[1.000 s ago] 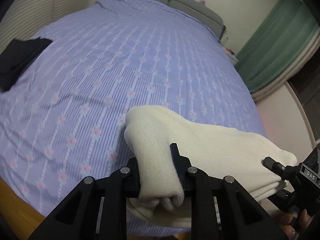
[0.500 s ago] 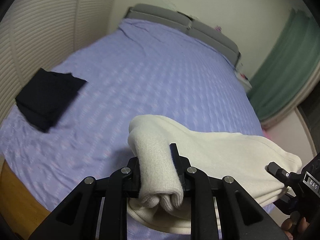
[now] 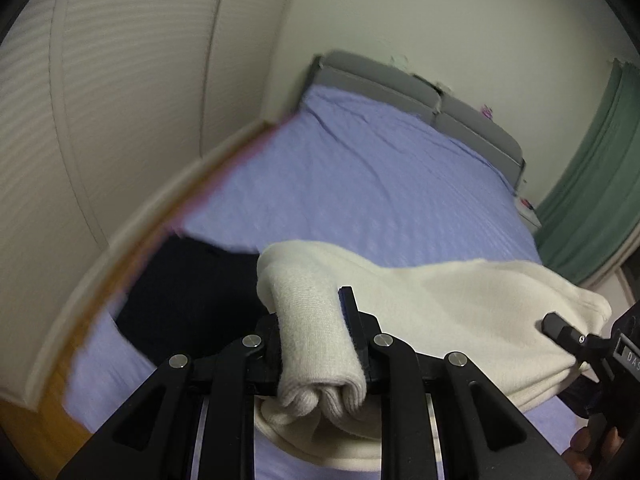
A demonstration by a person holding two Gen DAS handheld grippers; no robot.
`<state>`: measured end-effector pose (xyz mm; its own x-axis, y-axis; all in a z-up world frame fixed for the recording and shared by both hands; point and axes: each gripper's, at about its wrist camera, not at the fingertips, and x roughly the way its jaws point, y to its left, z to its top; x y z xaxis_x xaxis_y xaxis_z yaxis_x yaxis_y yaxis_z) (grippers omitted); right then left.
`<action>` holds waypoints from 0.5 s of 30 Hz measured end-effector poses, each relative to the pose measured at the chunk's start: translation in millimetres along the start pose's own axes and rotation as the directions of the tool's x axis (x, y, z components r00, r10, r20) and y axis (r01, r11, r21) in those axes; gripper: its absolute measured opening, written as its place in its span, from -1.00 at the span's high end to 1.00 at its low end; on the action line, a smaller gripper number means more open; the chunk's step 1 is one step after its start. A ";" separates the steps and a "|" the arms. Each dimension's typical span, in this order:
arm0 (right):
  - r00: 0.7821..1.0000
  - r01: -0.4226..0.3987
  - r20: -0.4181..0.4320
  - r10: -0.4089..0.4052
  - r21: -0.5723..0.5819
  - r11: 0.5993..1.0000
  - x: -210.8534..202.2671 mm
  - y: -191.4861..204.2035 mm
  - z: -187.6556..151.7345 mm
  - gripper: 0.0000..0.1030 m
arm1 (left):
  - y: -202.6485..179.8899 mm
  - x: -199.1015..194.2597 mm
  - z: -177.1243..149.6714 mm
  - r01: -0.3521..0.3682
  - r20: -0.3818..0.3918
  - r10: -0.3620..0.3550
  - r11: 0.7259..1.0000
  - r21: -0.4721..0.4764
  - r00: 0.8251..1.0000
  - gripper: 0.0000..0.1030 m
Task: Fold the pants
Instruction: 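Lift the folded sweatpants with both tools and carry them toward the bed corner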
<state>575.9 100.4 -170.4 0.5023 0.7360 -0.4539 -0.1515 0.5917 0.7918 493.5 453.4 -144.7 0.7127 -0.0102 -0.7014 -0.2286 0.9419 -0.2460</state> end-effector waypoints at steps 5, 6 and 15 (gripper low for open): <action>0.999 -0.047 0.009 0.048 -0.006 0.999 105.3 62.9 -0.6 0.27 | 85.0 24.5 79.1 -0.029 0.074 0.028 0.999 0.015 0.997 0.59; 0.998 -0.054 0.011 0.054 -0.008 0.999 118.9 68.1 0.5 0.27 | 99.3 31.8 89.7 -0.032 0.086 0.031 0.999 0.017 0.996 0.59; 0.998 -0.059 0.010 0.058 0.080 0.995 258.4 38.3 -43.4 0.27 | 197.8 132.5 56.3 -0.026 0.090 0.021 0.998 0.061 0.996 0.59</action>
<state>662.9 327.5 -275.1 0.5013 0.7656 -0.4031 -0.1117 0.5193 0.8473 580.1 657.2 -248.7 0.7643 0.0395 -0.6437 -0.2067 0.9605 -0.1865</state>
